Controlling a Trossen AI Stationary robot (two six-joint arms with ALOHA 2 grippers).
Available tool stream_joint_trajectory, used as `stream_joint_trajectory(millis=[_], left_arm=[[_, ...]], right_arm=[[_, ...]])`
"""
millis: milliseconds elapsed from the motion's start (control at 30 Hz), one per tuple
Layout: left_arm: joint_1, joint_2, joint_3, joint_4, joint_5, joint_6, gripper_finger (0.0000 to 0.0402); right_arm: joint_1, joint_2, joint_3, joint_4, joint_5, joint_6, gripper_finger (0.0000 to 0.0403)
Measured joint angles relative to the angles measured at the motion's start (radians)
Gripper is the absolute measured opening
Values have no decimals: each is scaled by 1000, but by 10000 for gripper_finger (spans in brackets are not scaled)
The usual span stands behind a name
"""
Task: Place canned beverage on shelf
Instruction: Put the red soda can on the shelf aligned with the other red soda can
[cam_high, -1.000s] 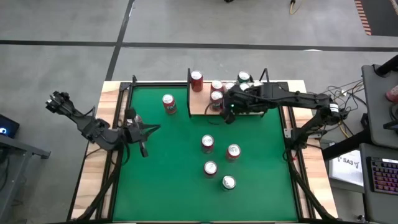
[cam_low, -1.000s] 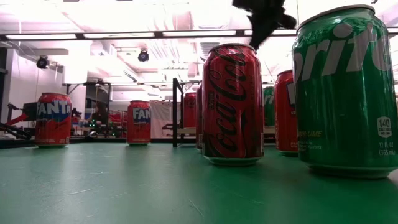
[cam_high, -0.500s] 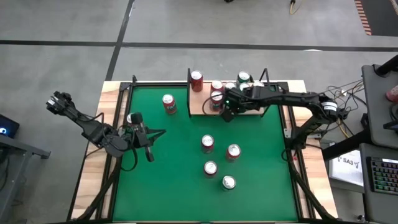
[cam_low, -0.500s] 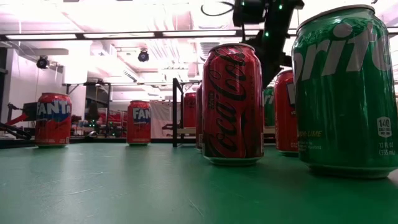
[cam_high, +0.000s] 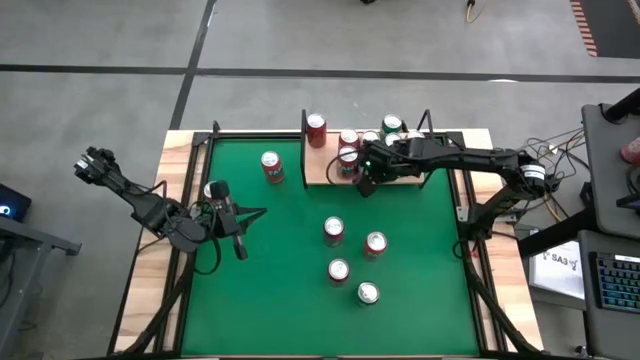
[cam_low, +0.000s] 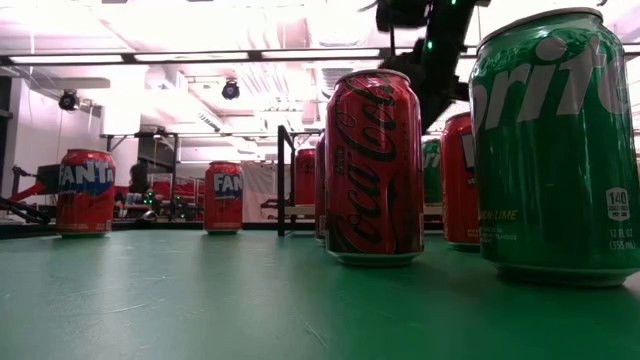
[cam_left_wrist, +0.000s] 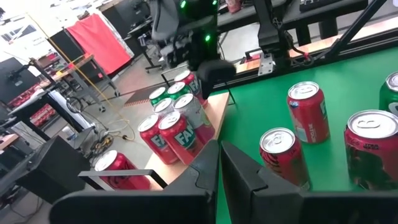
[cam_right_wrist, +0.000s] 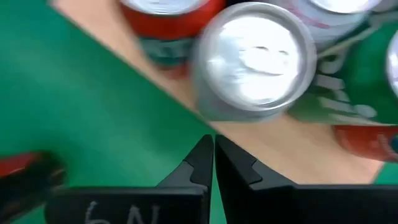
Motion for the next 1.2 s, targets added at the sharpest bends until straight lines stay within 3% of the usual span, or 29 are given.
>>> stream_joint_trajectory(millis=[433, 800, 1000, 1200], left_arm=[[0, 50, 0, 1, 9, -88, 1], [-2, 114, 54, 6, 11, -85, 1], [-2, 120, 65, 4, 12, -84, 1], [-2, 120, 65, 3, 12, -93, 1]], right_arm=[[270, -100, 12, 3, -8, 174, 9], [411, -108, 12, 4, -106, 326, 15], [447, -96, 12, 3, -110, 363, 74], [456, -77, 12, -75, -127, 435, 189]])
